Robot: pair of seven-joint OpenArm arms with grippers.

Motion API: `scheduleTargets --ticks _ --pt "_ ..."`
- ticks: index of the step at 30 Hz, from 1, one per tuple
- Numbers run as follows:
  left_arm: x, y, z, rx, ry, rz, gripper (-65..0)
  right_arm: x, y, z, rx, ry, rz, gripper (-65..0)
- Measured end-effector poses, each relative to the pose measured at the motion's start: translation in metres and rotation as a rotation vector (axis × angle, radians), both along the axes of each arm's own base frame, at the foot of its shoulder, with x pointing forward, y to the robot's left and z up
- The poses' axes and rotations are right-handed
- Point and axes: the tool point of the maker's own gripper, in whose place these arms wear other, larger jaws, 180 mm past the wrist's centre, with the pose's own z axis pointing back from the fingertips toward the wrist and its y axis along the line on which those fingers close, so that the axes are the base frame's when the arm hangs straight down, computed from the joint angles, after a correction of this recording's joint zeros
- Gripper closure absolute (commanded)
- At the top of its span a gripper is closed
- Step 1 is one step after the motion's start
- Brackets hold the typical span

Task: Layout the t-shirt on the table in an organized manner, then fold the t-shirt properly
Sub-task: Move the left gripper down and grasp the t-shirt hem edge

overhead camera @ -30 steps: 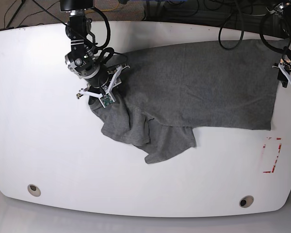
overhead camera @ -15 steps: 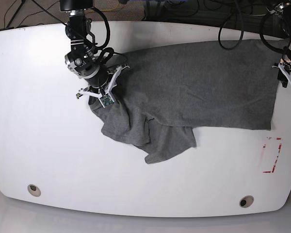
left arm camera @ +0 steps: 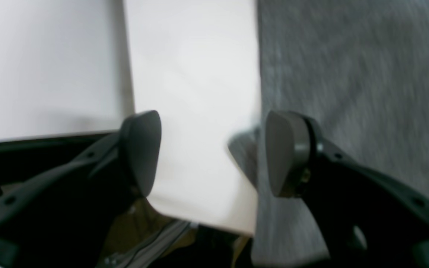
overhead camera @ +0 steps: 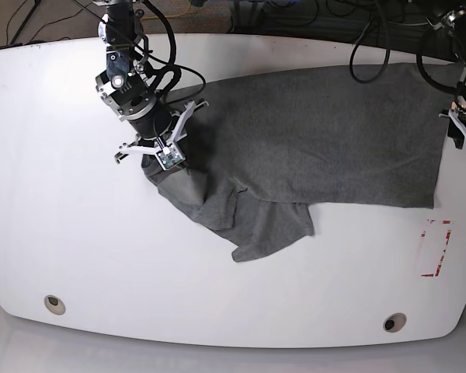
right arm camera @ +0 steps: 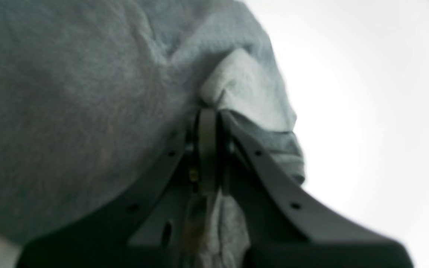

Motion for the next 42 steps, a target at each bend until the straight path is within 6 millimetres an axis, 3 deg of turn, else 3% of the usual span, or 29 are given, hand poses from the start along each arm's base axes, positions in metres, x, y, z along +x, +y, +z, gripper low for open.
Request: scheduleTargets --ticks 6,14,24,31,35,42 --pt "0.020 0.016 -0.005 -0.038 -0.010 0.065 -39.4 -0.008 0.002 0.004 0.004 -0.005 0.006 0.0" --pt "0.055 0.025 -0.040 -0.201 0.027 0.133 -39.4 -0.009 0.003 0.002 0.004 0.002 0.008 0.0" --pt "0.105 0.002 -0.085 -0.422 -0.058 0.069 -39.4 -0.006 0.004 0.005 0.004 -0.009 0.011 0.0" --pt "0.114 -0.033 -0.125 -0.510 -0.013 0.001 -39.6 -0.006 0.014 0.006 0.016 -0.014 0.033 0.0" --pt "0.126 -0.039 -0.130 -0.576 -0.060 0.002 -39.6 -0.007 0.014 0.006 0.017 -0.011 0.035 0.0" --pt "0.136 -0.029 -0.126 -0.600 -0.077 0.022 -39.6 -0.006 0.018 0.007 0.032 -0.011 0.025 0.0"
